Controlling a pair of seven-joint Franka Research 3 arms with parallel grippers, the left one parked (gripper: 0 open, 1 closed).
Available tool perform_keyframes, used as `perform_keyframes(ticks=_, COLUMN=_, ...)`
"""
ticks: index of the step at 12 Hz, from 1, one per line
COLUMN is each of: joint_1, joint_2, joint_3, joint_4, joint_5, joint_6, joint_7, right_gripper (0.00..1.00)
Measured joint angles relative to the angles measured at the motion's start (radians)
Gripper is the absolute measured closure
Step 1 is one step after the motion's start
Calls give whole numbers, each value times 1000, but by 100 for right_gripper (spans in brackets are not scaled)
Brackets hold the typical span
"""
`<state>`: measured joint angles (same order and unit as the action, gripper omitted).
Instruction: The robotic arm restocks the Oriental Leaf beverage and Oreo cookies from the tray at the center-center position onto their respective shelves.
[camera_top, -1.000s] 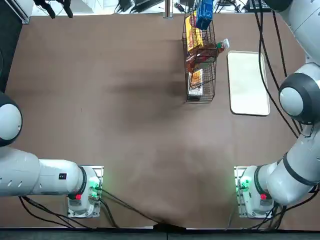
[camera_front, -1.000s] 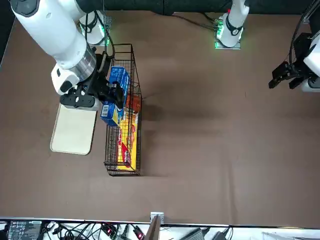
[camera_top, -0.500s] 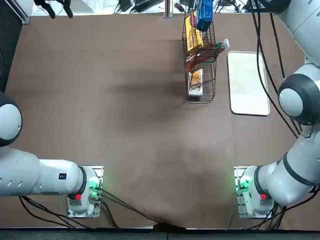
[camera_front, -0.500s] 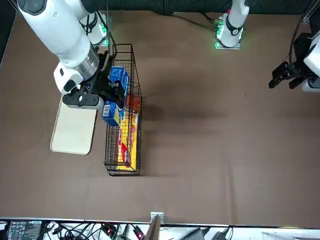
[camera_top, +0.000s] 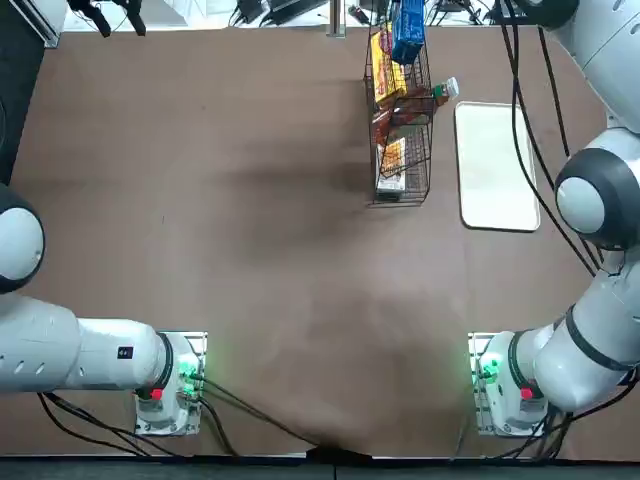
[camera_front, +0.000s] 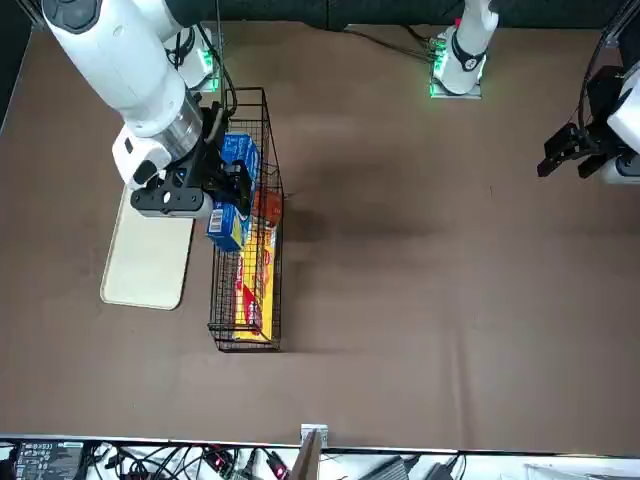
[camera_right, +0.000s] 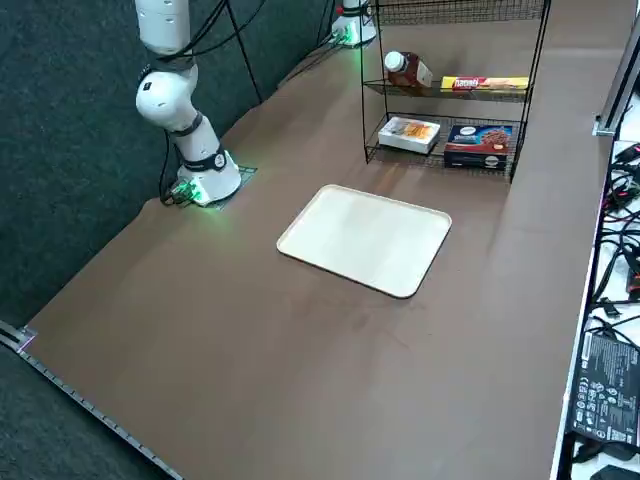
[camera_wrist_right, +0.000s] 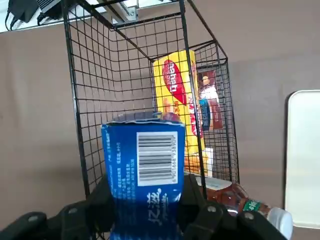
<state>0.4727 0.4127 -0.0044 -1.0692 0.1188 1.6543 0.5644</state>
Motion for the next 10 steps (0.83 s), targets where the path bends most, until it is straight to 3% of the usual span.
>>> perform_keyframes(ticks=5, joint_1=7, joint_2=8, joint_3=3, joint_4=-2, joint_5=-1, joint_6=-2, joint_7=0, right_gripper=36)
perform_keyframes(ticks=8, joint_1=11, joint_2=11, joint_3=3, joint_4=-2, joint_5=-5, joint_6=-2, joint_7=0, right_gripper=1)
perform_keyframes(ticks=10, joint_1=8, joint_2=11, joint_3=3, joint_4=-1, joint_5=-5, joint_6=-2, joint_7=-1, right_gripper=0)
